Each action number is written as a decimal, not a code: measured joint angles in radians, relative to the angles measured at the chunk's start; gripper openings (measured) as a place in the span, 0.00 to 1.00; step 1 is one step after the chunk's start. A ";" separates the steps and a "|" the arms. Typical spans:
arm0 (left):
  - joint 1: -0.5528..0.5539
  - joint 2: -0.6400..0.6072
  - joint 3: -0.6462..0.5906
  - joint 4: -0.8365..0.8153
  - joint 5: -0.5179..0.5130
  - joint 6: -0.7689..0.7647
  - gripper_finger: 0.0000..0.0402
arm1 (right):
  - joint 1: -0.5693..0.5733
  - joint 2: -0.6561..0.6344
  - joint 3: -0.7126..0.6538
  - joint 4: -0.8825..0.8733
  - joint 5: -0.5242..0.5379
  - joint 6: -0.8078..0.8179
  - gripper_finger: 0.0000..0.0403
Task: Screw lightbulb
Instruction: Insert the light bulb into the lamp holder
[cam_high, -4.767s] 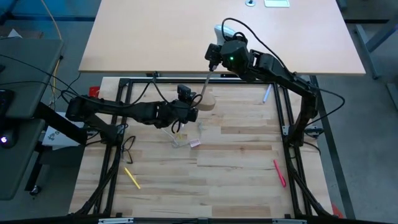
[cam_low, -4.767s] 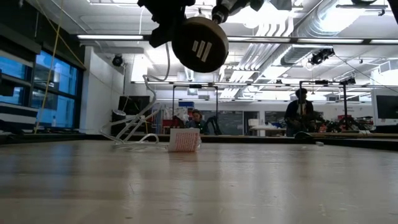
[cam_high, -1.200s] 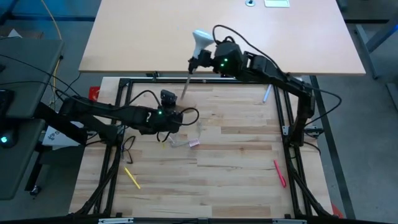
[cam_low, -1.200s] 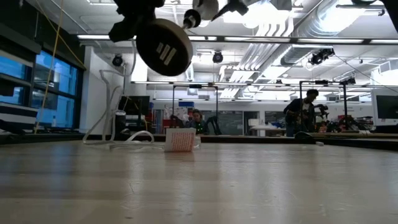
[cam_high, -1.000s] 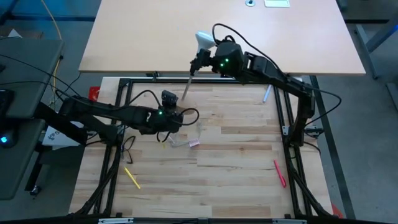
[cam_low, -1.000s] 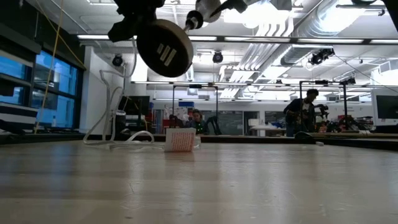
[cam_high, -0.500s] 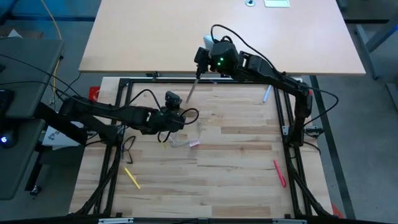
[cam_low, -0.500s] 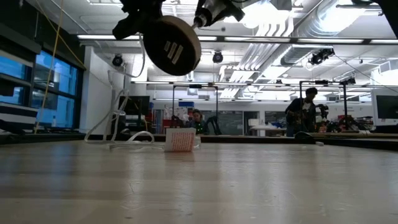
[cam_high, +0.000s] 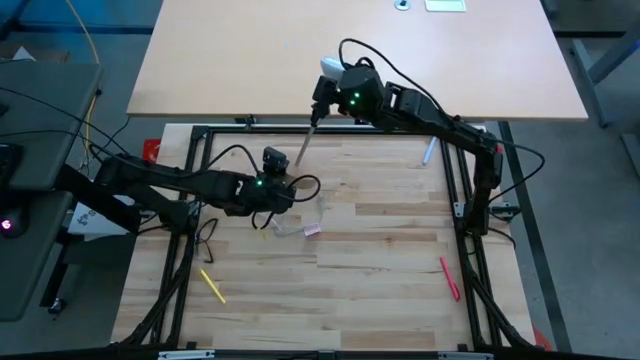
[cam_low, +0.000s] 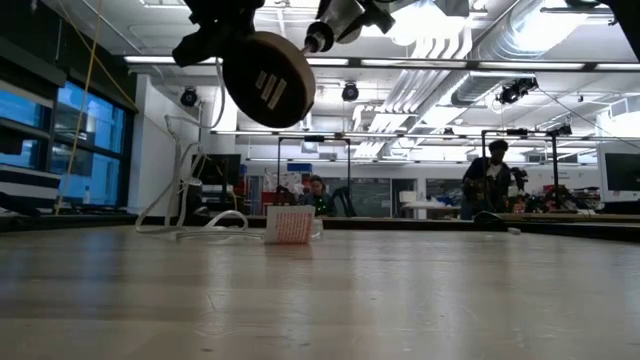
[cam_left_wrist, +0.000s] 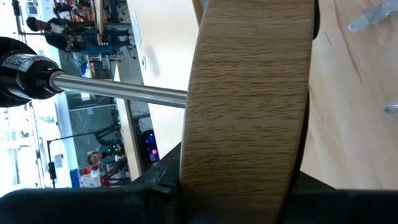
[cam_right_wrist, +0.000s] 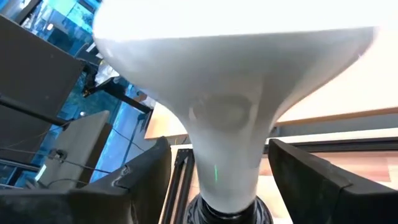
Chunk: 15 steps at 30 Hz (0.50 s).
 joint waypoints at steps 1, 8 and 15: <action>0.000 0.000 0.000 0.000 0.004 -0.001 0.27 | -0.002 0.000 0.000 0.000 -0.002 -0.003 0.64; 0.000 0.000 0.000 0.003 0.016 0.000 0.27 | -0.009 0.000 0.000 -0.010 -0.021 -0.024 0.56; 0.000 0.000 0.000 0.018 0.021 -0.002 0.27 | -0.010 0.000 0.000 -0.027 -0.022 -0.033 0.37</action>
